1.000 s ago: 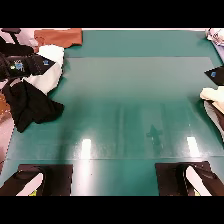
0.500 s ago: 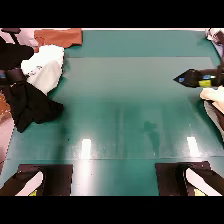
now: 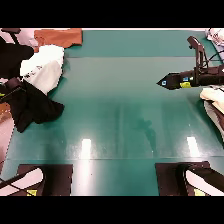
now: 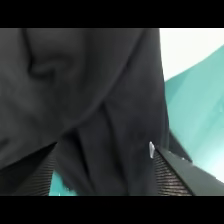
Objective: Fold the shirts.
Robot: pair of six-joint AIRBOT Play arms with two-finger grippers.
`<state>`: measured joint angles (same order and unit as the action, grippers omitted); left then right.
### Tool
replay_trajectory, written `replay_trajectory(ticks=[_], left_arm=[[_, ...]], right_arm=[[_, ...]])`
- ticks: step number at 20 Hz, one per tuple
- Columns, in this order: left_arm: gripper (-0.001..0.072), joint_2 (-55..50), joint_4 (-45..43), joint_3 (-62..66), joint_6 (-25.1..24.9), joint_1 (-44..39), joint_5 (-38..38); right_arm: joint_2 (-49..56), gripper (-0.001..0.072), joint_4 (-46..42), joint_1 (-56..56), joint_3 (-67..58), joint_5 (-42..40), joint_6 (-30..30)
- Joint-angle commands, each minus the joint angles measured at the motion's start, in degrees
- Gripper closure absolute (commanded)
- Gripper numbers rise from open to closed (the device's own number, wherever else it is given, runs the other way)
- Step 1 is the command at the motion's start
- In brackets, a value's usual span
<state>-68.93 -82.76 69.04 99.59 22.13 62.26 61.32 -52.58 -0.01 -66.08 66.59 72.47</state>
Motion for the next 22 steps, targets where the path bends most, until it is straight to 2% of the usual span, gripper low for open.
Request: replay_trajectory(ticks=[1,4,7,8,9,10,13,15,17,19,20,22], left_arm=[[-0.0010,-4.26,0.22,0.13,-1.18,0.59,-8.66],[-0.0009,-6.69,-4.94,0.13,-1.38,0.59,-11.69],[0.0004,-10.36,-4.09,0.13,-2.67,0.39,-12.04],[0.0198,-11.43,-3.21,0.13,-2.67,0.22,-12.13],[0.0458,-11.93,-1.95,0.13,-2.67,0.22,-12.44],[0.0674,-11.87,-1.51,0.28,-3.50,0.22,-12.59],[0.0681,-8.31,-0.92,2.93,-7.13,0.22,-10.40],[0.0681,-2.73,-0.92,4.00,-6.34,0.22,-9.49],[0.0682,5.03,0.33,4.07,-3.48,0.22,-6.86],[0.0681,12.57,7.76,4.07,-4.35,0.22,-3.45],[0.0682,15.89,14.58,4.48,-6.95,0.09,-2.93],[0.0682,19.78,23.89,7.63,-10.23,-3.96,-6.01]], right_arm=[[0.11,0.0608,0.07,-1.46,0.00,0.07,-0.66],[0.11,0.0608,0.07,-3.48,0.00,0.20,-0.68],[0.11,0.0608,0.09,-4.24,0.00,1.27,-0.68],[0.11,0.0608,0.09,-4.09,0.00,1.51,-0.66],[0.11,0.0609,0.15,-3.89,0.00,1.81,-0.66],[0.11,0.0609,0.13,-3.41,0.00,2.19,-0.61],[0.11,0.0610,0.07,-1.90,0.00,1.51,-0.61],[0.11,0.0610,0.09,-0.90,0.00,-0.57,-0.50],[0.11,0.0611,0.17,0.48,0.00,-2.91,-0.22],[0.09,0.0610,0.94,1.55,0.00,-5.70,0.17],[0.09,0.0610,2.45,1.99,-0.02,-7.39,0.15],[-0.96,0.0612,5.27,1.95,0.00,-12.61,0.15]])
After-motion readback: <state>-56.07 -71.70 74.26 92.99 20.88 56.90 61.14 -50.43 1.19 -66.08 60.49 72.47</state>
